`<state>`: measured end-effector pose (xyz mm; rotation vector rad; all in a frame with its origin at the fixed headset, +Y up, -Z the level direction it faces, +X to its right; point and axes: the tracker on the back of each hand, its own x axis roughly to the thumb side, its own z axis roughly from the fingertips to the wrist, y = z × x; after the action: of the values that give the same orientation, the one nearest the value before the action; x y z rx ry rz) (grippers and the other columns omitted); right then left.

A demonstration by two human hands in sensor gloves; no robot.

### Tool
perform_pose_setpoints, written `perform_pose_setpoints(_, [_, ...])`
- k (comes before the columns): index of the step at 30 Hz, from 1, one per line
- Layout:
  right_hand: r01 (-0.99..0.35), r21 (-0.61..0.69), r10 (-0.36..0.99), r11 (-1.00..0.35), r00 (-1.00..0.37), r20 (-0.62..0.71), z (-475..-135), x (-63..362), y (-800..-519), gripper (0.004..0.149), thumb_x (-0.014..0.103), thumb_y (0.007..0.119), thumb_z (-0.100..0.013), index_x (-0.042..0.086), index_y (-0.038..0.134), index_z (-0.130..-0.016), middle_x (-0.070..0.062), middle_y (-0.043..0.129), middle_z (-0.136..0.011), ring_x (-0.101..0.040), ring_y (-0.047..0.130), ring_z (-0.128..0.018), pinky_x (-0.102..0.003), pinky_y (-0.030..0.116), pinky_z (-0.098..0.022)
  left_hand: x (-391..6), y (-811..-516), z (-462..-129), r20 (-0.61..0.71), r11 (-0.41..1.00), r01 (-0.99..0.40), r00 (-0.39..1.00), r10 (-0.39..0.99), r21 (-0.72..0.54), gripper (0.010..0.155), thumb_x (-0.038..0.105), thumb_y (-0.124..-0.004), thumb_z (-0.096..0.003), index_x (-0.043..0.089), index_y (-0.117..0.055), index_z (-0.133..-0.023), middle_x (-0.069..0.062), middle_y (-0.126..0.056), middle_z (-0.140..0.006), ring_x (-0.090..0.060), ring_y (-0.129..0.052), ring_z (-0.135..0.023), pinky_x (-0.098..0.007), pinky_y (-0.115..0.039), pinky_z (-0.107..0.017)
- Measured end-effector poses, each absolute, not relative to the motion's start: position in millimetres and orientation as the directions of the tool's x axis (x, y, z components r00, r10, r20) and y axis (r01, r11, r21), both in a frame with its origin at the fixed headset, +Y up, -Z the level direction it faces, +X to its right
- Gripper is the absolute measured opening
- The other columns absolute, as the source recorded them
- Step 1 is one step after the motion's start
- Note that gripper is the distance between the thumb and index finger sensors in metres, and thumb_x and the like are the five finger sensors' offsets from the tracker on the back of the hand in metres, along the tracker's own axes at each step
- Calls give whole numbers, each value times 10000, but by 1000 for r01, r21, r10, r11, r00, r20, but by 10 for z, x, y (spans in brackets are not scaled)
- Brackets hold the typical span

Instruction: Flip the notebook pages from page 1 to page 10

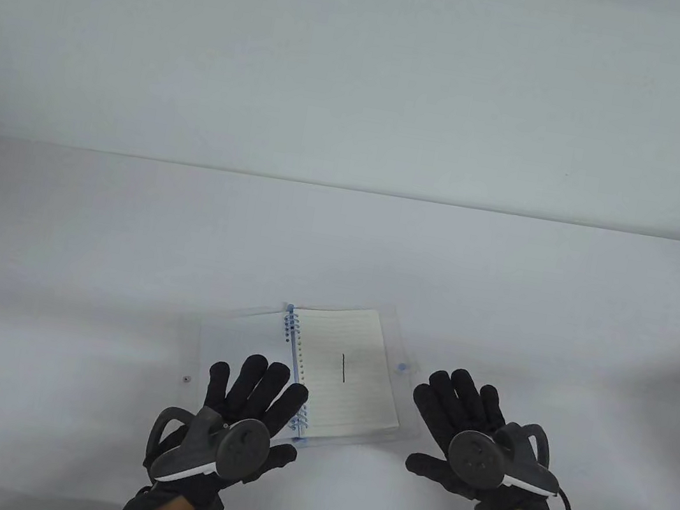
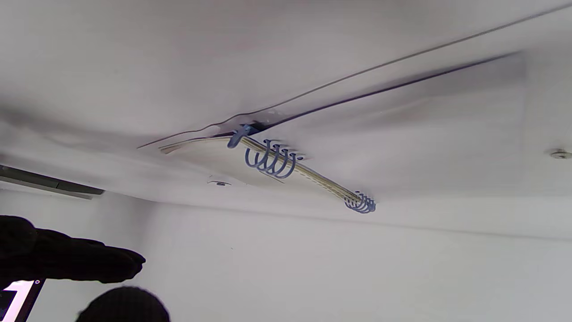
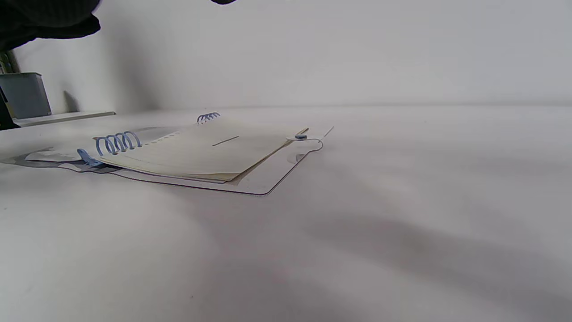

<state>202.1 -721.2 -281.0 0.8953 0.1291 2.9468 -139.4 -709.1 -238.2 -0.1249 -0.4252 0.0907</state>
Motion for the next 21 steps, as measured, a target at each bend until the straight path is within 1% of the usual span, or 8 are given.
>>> perform_pose_setpoints(13, [-49,156,125,-987,-841,526,-2839,2025,-7256,924,708,568,-468,191,220,-1150,-113,156,-1196,-382,104,-1042,-634,232,-706,-1415,-7086,-2398,398,984,-82,907,139,-155,800,688,-518,-555,454,-90,-1189,48,-87,-1309,-295,-39,-1222,-578,15,-801])
perform_pose_setpoints(18, [-126,224,223,-966,-844,488,-2949,1980,-7231,913,695,584,-478,185,248,-1157,-120,188,-1203,-388,117,-1048,-640,236,-706,-1433,-7076,-2400,387,984,-90,911,144,-155,797,684,-519,-557,450,-95,-1191,42,-95,-1310,-297,-46,-1223,-581,10,-801])
perform_pose_setpoints(21, [-151,240,250,-959,-850,464,-3081,1904,-7217,909,691,589,-482,185,253,-1158,-121,191,-1205,-386,120,-1049,-640,236,-707,-1440,-7073,-2399,383,983,-96,912,149,-155,795,683,-520,-559,449,-100,-1192,40,-100,-1311,-299,-52,-1223,-582,8,-802])
